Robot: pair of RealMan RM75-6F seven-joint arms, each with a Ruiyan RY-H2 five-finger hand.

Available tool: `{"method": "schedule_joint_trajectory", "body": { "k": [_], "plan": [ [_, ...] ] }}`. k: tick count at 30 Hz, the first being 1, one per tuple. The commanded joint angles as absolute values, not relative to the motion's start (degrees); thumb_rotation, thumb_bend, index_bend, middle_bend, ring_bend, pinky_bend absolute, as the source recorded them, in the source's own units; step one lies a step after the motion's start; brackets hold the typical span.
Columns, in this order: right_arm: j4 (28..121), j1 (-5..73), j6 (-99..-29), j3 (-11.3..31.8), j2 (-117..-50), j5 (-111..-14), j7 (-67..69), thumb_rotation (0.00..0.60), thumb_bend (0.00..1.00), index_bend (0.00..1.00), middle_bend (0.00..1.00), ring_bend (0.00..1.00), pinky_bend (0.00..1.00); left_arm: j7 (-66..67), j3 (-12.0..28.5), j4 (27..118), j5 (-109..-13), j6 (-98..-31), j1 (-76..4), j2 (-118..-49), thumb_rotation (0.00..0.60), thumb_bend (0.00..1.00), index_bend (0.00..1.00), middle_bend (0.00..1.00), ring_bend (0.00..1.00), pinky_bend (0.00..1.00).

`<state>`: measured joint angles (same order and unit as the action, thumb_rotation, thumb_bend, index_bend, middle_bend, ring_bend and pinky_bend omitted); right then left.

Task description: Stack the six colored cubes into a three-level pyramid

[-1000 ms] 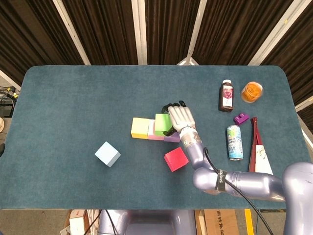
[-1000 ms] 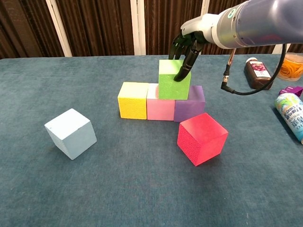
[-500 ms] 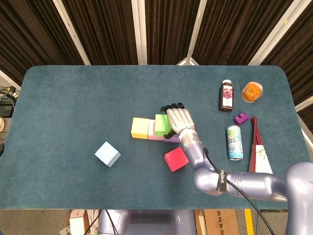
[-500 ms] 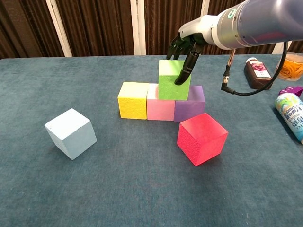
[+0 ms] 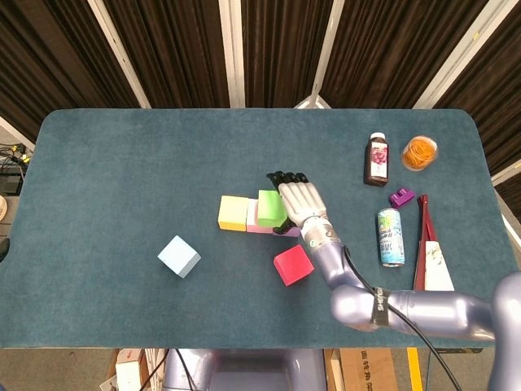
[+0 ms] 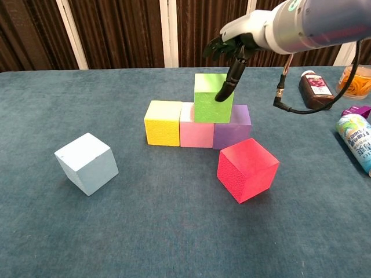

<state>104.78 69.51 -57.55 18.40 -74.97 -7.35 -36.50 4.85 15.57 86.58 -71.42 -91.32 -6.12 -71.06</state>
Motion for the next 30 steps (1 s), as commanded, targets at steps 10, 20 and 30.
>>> {"method": "schedule_joint_trajectory", "body": {
  "k": [10,20,30],
  "plan": [
    [124.91,37.62,-79.68,5.31,-52.98,-46.17,-14.55,0.600,0.20,0.05,0.08,0.04,0.00,0.63,11.98,87.17,-77.24,-89.26,-6.04,-67.93,0.600,0.31,0.05,0.00,0.00,0.00],
    [110.50,17.75,-92.21,-5.72,-58.22,-68.38,-3.42,0.600,0.20,0.05,0.08,0.04,0.00,-0.28,7.81,89.30,-83.36,-83.44,-8.37,-62.83,0.600,0.28,0.05,0.00,0.00,0.00],
    [99.00,10.12,-98.17,-3.48,-66.44,-71.94,-0.15,0.600,0.20,0.05,0.08,0.04,0.00,2.90,6.89,95.99,-89.30,-69.23,-18.15,-52.03,0.600,0.27,0.04,0.00,0.00,0.00]
  ]
}}
